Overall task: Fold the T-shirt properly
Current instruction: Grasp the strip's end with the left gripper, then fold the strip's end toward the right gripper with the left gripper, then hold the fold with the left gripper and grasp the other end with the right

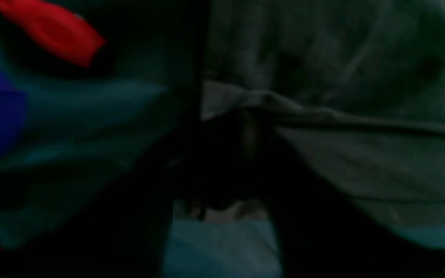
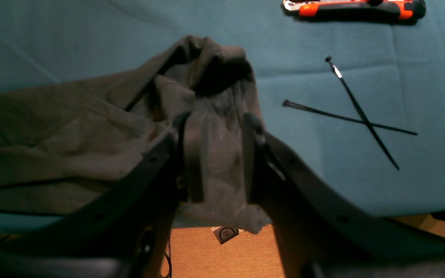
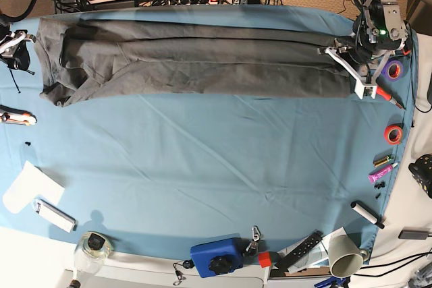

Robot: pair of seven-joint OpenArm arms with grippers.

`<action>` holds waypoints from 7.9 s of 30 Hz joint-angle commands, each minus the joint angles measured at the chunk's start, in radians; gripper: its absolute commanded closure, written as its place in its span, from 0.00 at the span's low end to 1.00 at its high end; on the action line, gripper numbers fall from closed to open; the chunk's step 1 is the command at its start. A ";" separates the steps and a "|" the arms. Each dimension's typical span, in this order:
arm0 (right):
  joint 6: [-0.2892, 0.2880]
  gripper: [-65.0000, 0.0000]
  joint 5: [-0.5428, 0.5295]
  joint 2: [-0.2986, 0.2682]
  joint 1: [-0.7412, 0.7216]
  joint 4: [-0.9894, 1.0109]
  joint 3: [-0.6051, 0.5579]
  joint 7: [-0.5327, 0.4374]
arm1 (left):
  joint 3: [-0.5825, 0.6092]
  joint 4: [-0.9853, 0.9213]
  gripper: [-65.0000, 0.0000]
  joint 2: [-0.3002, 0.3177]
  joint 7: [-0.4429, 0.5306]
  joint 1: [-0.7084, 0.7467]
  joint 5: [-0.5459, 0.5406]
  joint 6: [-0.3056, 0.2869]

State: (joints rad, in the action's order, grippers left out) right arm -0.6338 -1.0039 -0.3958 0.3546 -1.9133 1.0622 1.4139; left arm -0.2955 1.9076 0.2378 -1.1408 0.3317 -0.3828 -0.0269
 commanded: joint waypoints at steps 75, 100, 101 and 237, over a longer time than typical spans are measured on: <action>-0.005 0.76 0.036 -0.023 0.000 -0.016 0.010 -0.020 | 0.933 0.011 1.00 -0.357 0.185 -0.263 0.099 -0.225; -0.005 0.76 0.080 -0.023 0.000 -0.016 0.010 -0.077 | 0.933 0.090 0.78 -0.360 0.073 -0.262 0.003 -0.265; -0.005 0.76 0.079 -0.023 -0.001 -0.016 0.010 -0.085 | 0.933 0.110 0.85 -0.359 0.055 -0.262 0.036 -0.237; -0.045 1.00 0.326 -0.299 -0.362 0.795 -0.410 -0.240 | 0.932 0.282 1.00 -0.252 0.063 -0.046 0.364 -0.103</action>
State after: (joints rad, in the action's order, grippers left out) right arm -0.6781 -0.6632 -0.6586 0.0124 -1.1030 0.6449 1.2034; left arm 0.6273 2.1696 0.0002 -1.0996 0.2817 -0.0265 -0.1238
